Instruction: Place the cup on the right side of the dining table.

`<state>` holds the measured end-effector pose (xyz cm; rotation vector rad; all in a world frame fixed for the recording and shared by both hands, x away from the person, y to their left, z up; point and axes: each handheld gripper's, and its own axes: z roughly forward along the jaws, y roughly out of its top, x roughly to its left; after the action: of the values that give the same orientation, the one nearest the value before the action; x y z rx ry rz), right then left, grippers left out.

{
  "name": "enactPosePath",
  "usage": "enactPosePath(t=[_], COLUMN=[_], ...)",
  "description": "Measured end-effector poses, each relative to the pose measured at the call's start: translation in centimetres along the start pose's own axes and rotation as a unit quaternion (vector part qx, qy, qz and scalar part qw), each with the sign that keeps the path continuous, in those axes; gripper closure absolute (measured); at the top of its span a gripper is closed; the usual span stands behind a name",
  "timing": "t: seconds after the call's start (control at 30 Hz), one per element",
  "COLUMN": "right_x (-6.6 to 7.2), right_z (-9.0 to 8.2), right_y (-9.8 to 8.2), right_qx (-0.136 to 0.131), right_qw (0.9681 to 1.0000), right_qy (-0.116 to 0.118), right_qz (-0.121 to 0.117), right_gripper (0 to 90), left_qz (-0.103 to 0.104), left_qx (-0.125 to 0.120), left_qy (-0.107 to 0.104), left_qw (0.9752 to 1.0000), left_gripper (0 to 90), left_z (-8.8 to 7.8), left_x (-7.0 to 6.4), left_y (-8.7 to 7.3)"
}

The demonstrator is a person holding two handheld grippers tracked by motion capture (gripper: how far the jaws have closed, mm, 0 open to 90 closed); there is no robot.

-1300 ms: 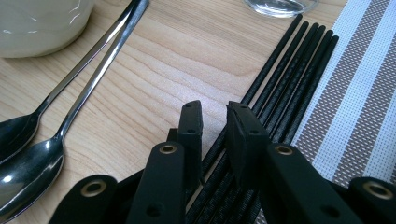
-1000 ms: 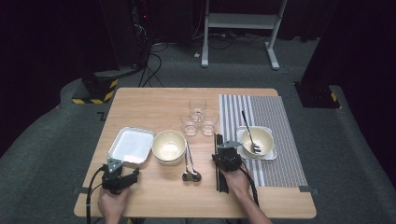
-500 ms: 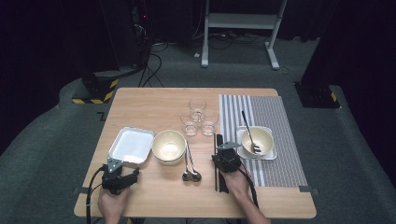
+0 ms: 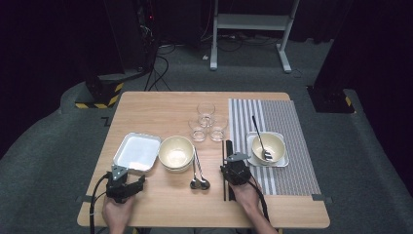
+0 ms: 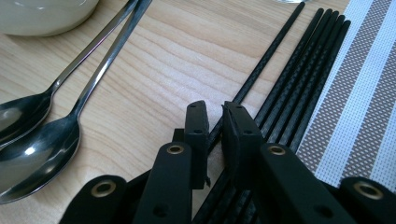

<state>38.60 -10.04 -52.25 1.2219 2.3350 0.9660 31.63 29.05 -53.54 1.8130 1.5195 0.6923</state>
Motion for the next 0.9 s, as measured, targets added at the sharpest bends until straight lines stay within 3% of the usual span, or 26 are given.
enactPosePath(t=[0.9], right_x=[1.2], right_z=[-0.6], right_y=[-1.0], right_qx=[-0.007], right_qw=[0.9999], right_qy=[0.004], right_qz=[-0.011], right_gripper=[79.9], left_qz=[0.001], left_qx=[0.0], left_qy=[0.001], left_qw=[1.0], left_gripper=[27.0], left_z=[0.0], left_x=[0.0], left_y=[0.0])
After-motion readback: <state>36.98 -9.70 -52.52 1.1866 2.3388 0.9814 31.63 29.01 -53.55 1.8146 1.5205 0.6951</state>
